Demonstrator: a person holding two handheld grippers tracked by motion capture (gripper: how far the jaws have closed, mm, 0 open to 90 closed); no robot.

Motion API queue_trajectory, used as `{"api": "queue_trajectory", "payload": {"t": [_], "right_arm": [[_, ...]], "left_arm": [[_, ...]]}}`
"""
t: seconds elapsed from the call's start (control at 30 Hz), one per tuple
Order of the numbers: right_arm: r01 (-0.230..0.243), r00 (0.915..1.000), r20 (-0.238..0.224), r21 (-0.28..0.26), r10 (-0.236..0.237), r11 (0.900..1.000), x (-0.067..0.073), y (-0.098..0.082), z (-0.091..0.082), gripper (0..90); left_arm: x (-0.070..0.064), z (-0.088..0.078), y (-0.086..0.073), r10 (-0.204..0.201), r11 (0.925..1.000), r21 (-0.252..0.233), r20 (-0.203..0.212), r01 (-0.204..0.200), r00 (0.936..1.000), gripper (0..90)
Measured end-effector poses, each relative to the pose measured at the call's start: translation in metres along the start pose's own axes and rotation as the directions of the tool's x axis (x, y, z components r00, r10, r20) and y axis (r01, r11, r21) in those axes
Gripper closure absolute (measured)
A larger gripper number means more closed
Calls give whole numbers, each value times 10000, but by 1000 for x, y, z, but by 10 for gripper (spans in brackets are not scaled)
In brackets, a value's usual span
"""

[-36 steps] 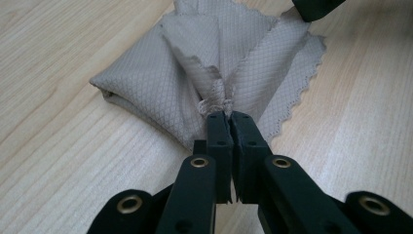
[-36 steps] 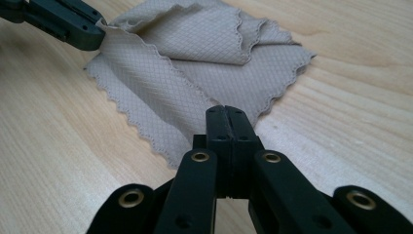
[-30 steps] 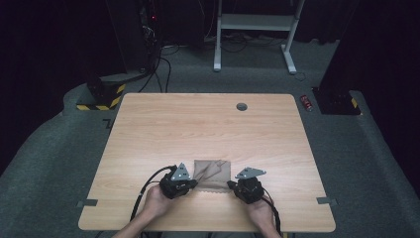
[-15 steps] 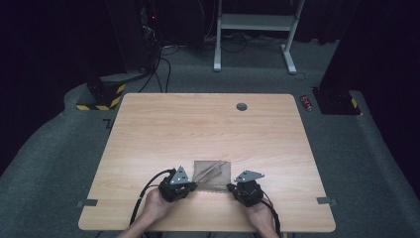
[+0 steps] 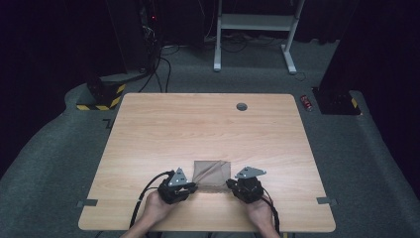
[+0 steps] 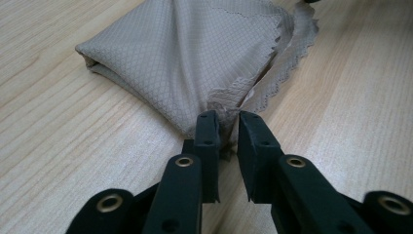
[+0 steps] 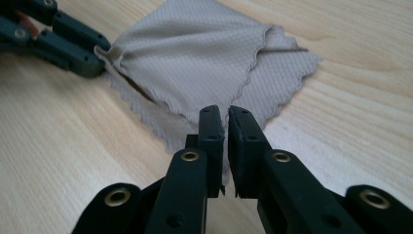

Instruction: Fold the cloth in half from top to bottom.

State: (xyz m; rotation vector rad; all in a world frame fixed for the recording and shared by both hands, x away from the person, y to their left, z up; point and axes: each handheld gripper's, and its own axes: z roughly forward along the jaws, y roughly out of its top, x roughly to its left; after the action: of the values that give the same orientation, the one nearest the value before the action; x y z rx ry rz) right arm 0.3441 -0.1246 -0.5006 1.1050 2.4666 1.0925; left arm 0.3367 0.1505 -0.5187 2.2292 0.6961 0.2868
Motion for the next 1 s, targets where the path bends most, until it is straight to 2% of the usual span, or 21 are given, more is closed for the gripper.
{"api": "queue_trajectory", "payload": {"t": [0.3,0.57,0.6,0.77,1.0], "right_arm": [[-43,9999,105,253,41,9997,2,16,22,765],[7,9990,449,637,-36,9980,4,15,29,722],[7,9990,436,692,-37,9976,4,15,30,728],[82,9989,452,700,-114,9975,4,13,28,868],[268,9989,383,526,-288,9983,8,8,22,894]], "left_arm": [[-2,-5,-6,-46,10000,28,85,46,10000,668],[-2,-9,-11,-274,9996,-71,86,274,9996,605],[-2,-8,-11,-334,9994,-129,63,335,9994,604],[-2,-8,-13,-393,9988,-286,56,394,9992,596],[-3,-8,-16,-468,9978,-471,50,469,9989,590]]}}
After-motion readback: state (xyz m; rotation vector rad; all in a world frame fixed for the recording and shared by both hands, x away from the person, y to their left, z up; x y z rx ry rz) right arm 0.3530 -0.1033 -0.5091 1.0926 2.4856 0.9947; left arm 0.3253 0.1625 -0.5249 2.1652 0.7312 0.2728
